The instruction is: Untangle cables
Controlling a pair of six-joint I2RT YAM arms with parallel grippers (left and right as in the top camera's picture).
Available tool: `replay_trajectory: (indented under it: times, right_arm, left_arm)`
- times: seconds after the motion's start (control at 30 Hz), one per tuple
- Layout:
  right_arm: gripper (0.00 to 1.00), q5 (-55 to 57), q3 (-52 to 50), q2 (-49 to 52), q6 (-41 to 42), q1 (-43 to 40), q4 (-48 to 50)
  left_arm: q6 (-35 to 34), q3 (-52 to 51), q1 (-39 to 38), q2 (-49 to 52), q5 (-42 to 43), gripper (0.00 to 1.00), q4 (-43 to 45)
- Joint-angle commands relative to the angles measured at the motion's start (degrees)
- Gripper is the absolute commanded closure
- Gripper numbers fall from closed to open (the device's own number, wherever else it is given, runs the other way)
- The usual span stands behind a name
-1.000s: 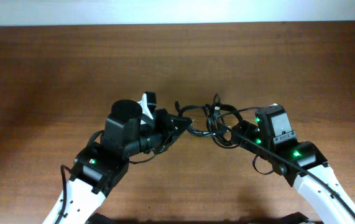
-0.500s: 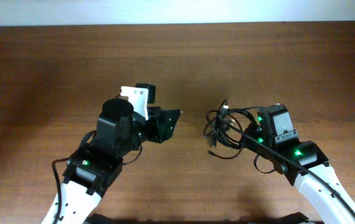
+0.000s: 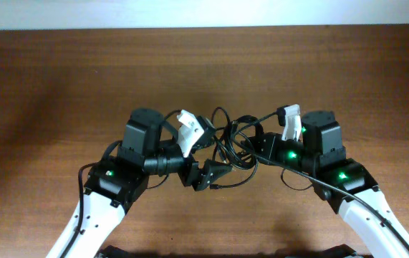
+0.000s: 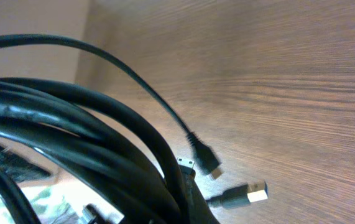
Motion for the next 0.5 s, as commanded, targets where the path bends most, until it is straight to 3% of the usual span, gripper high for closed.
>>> replay_trajectory:
  times: [0.0,0.03,0.07,0.1,0.17,0.33,0.37,0.4,0.43,0.47]
  right_arm:
    - [0.96,-8.02,0.26,-0.22,-1.22,-0.24,2.62]
    - [0.96,-9.75,0.26,-0.22,-2.29,-0.24,3.48]
    - [0.96,-11.1,0.26,-0.22,-2.45,-0.24,4.31]
    - [0.96,-11.13,0.26,-0.22,-2.45,-0.24,4.28]
    - [0.96,-11.13,0.26,-0.22,-2.45,-0.24,4.28]
    - [0.96,-11.08,0.26,-0.22,-2.47,-0.26,4.26]
    - [0.92,-11.02,0.26,-0.22,-2.47,-0.26,4.26]
    - [0.81,-10.82,0.26,-0.2,-2.49,-0.31,4.24]
    - [0.55,-10.78,0.26,-0.2,-2.69,-0.31,4.24]
    - [0.15,-10.8,0.26,-0.2,-2.67,-0.31,4.22]
  left_arm:
    - [6.34,0.59,-0.02,0.02,2.16,0.21,0.09]
    - [6.43,0.59,-0.02,0.02,2.14,0.3,0.11]
    - [8.26,0.59,-0.02,0.02,2.32,0.48,0.09]
    - [8.26,0.59,-0.02,0.02,2.34,0.56,0.11]
    - [8.28,0.59,0.0,0.02,2.32,0.97,0.11]
    - [8.68,0.59,0.02,-0.57,2.27,1.0,1.05]
    - [9.29,0.59,0.02,-2.03,1.55,1.0,1.27]
    - [9.27,0.59,0.04,-3.69,-1.05,1.0,1.22]
    - [9.25,0.59,0.02,-5.25,-3.78,1.0,1.14]
    - [9.25,0.59,0.02,-8.74,-8.44,1.0,0.55]
